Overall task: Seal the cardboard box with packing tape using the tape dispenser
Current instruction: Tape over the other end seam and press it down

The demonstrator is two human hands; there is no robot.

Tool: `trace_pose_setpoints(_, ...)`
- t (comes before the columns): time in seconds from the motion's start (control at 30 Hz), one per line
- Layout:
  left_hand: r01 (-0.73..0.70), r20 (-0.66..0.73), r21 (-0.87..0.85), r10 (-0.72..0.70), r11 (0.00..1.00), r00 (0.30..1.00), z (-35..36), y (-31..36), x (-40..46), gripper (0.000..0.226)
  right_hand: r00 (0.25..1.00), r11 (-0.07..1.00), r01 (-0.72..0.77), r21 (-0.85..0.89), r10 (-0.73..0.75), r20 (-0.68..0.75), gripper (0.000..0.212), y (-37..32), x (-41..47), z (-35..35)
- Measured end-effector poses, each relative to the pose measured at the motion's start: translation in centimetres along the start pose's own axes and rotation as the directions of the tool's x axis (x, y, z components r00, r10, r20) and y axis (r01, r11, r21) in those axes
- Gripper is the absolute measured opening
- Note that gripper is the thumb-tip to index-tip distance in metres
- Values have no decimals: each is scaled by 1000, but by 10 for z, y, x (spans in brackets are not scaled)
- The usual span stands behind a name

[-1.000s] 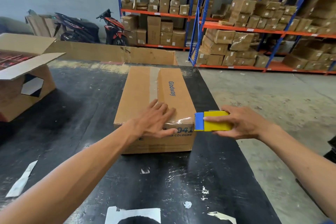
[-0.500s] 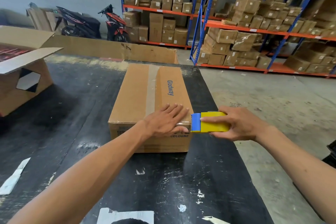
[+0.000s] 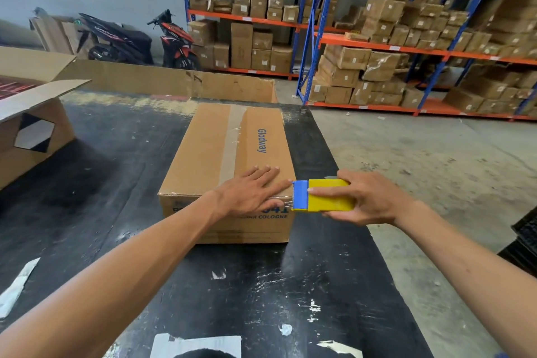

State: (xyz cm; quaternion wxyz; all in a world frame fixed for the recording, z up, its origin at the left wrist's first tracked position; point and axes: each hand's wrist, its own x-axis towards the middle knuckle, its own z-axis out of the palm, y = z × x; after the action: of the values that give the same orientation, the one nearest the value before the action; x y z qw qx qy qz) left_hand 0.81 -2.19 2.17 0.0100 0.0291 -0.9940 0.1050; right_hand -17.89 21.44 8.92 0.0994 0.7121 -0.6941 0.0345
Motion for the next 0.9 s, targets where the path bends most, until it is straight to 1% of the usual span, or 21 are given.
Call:
trace_pose_setpoints(0.13, 2, -1, -20, -2, 1000, 1000, 2, -5, -8, 70, 998, 998, 52, 28, -51, -39, 55, -2, 0, 2)
trace_pose_setpoints(0.33, -9, -22, -47, 8, 999, 1000, 2, -8, -10, 69, 995, 996, 88, 28, -86, -57, 53, 10, -10, -6)
trace_pose_setpoints(0.43, -6, -7, -42, 5, 999, 1000, 2, -8, -9, 69, 996, 998, 70, 5, -69, -57, 52, 13, -15, -4)
trace_pose_setpoints(0.57, 5, -32, -24, -6, 1000, 999, 1, -7, -9, 71, 998, 999, 40, -19, -41, -45, 58, 12, -17, 10)
trace_pose_setpoints(0.67, 4, -38, 0, -4, 1000, 999, 1, -6, -9, 70, 997, 1000, 13, -4, -13, -77, 60, 2, -14, 23)
trace_pose_setpoints(0.7, 0, -37, 5, 0, 1000, 999, 0, -5, -9, 70, 998, 1000, 8, -7, -8, -68, 59, -1, -11, 24)
trace_pose_setpoints(0.73, -9, -34, 10, 9, 1000, 999, -1, -6, -9, 69, 1000, 999, 15, -46, -16, -27, 58, -3, -10, 26)
trace_pose_setpoints(0.8, -33, -20, 7, 33, 999, 999, -2, -7, -10, 68, 994, 977, 98, -189, -87, 66, 59, -6, -10, 33)
trace_pose_setpoints(0.83, -48, -13, -4, 48, 999, 999, -2, -7, -10, 67, 988, 972, 133, -196, -114, 109, 58, -8, -12, 36)
trace_pose_setpoints(0.87, -56, -17, -5, 56, 998, 998, -2, -7, -11, 66, 984, 975, 137, -172, -114, 135, 55, -9, -14, 40)
trace_pose_setpoints(0.9, -51, -27, 1, 51, 999, 998, -3, -8, -12, 65, 986, 977, 129, -169, -109, 122, 50, -10, -15, 45)
